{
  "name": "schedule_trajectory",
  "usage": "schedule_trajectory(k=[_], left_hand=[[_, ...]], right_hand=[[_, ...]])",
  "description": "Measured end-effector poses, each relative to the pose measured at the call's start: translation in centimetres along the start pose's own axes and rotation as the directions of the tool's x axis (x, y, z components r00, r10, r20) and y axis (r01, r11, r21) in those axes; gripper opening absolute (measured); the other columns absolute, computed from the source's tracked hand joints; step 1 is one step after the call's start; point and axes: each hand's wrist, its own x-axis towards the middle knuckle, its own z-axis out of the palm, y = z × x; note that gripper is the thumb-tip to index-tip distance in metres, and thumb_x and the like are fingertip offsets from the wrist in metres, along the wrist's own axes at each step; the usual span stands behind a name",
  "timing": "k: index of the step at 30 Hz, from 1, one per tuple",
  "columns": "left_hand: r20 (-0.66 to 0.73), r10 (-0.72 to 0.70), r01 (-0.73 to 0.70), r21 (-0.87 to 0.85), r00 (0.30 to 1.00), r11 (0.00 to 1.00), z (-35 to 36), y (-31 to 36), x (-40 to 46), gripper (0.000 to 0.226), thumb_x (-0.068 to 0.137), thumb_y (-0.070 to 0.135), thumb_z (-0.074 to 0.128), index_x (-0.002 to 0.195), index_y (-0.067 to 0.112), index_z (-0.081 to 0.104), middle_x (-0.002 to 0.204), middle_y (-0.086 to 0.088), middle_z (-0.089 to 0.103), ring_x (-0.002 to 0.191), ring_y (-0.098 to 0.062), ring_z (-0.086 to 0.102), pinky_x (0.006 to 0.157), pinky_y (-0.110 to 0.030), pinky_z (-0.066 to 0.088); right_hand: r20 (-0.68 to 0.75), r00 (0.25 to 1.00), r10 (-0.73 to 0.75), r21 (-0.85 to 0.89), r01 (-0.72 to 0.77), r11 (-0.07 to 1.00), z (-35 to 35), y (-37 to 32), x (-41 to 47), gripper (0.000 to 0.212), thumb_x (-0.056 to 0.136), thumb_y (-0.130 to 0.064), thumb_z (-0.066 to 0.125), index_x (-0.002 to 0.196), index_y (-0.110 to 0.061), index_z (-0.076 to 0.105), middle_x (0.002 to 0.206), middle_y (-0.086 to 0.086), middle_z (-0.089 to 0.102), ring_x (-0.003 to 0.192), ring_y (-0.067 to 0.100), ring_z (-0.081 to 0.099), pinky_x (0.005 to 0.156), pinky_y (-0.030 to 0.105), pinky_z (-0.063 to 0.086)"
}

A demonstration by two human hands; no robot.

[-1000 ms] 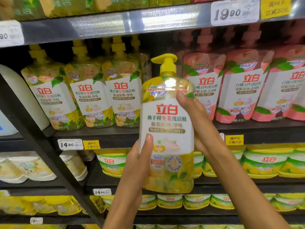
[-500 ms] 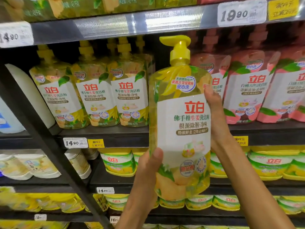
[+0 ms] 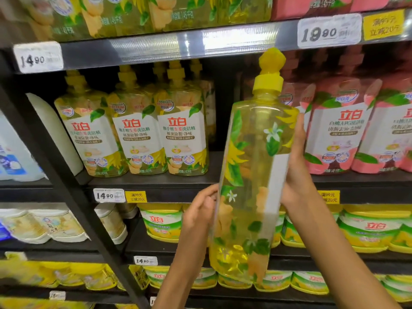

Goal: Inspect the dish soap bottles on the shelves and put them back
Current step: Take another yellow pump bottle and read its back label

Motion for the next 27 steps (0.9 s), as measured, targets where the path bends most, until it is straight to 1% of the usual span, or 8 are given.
schedule_trajectory(k=[2,4,8,12,15,18,22,27], left_hand=[[0.099,-0.186,0.201,-0.167,0.978,0.965,0.4,-0.6,-0.3,0.057,0.092,0.056,0.043,0.129,0.016,0.060,0.113,-0.011,0.070,0.105,-0.030,0.065,0.064,-0.023,0.056],[0.152,-0.367,0.396,-0.302,0.918,0.867,1.4,-0.7,1.4,0.063,0.077,0.070,0.052,0.114,0.022,0.071,0.114,-0.008,0.071,0.107,-0.024,0.067,0.075,-0.031,0.057],[0.157,-0.279,0.320,-0.431,0.947,0.844,1.0,-1.3,1.2,0.067,0.066,0.075,0.061,0.114,0.029,0.070,0.116,-0.006,0.070,0.108,-0.022,0.066,0.082,-0.034,0.057],[0.015,-0.169,0.167,-0.231,0.986,0.958,0.8,-0.5,1.4,0.055,0.066,0.064,0.070,0.103,0.025,0.074,0.090,-0.002,0.075,0.083,-0.015,0.072,0.067,-0.025,0.057],[0.031,-0.107,0.110,-0.177,0.994,0.978,0.8,0.0,1.1,0.059,0.076,0.061,0.063,0.120,0.022,0.064,0.112,-0.006,0.071,0.103,-0.023,0.068,0.086,-0.036,0.055],[0.103,-0.144,0.155,-0.116,0.984,0.981,0.8,0.2,0.8,0.075,0.071,0.073,0.061,0.130,0.027,0.056,0.128,-0.004,0.064,0.120,-0.023,0.059,0.105,-0.050,0.041],[0.126,-0.275,0.288,-0.095,0.953,0.953,1.3,0.6,0.6,0.100,0.046,0.083,0.069,0.131,0.032,0.053,0.128,0.003,0.064,0.120,-0.021,0.059,0.106,-0.054,0.038],[0.077,-0.196,0.207,-0.163,0.977,0.965,2.1,1.1,0.4,0.075,0.055,0.078,0.067,0.120,0.041,0.061,0.121,0.009,0.068,0.114,-0.015,0.063,0.104,-0.050,0.040]], right_hand=[[0.033,0.999,0.013,0.050,-0.015,0.999,0.5,0.2,-0.2,0.059,0.049,-0.065,0.070,0.088,-0.021,0.080,0.087,0.002,0.076,0.078,0.016,0.073,0.065,0.029,0.060],[0.000,0.999,0.037,0.057,-0.037,0.998,1.0,0.4,-0.4,0.053,0.063,-0.066,0.053,0.071,-0.021,0.080,0.073,-0.001,0.075,0.065,0.012,0.072,0.054,0.022,0.056],[-0.064,0.997,-0.031,-0.073,0.026,0.997,0.7,-0.3,0.0,0.045,0.096,-0.050,0.038,0.077,-0.027,0.071,0.061,-0.009,0.068,0.058,0.005,0.066,0.051,0.017,0.052],[-0.017,0.996,-0.085,-0.138,0.082,0.987,0.2,-1.0,-0.4,0.056,0.095,-0.059,0.039,0.121,-0.017,0.066,0.117,0.008,0.070,0.112,0.023,0.065,0.092,0.040,0.053],[-0.050,0.991,-0.127,-0.164,0.117,0.980,0.4,-0.6,-0.8,0.066,0.088,-0.059,0.051,0.136,-0.014,0.054,0.130,0.013,0.063,0.121,0.030,0.060,0.105,0.052,0.044],[-0.100,0.991,-0.086,-0.143,0.071,0.987,0.3,-1.0,-0.8,0.067,0.084,-0.063,0.047,0.129,-0.015,0.061,0.123,0.011,0.068,0.115,0.028,0.064,0.098,0.047,0.051],[-0.093,0.996,-0.013,-0.129,0.000,0.992,0.0,-1.2,-0.6,0.057,0.092,-0.063,0.041,0.118,-0.022,0.070,0.119,0.007,0.071,0.109,0.023,0.068,0.078,0.034,0.058],[-0.117,0.992,-0.040,-0.172,0.020,0.985,-0.1,-1.4,-0.1,0.052,0.097,-0.060,0.035,0.106,-0.026,0.073,0.102,0.000,0.075,0.094,0.015,0.071,0.073,0.029,0.056]])
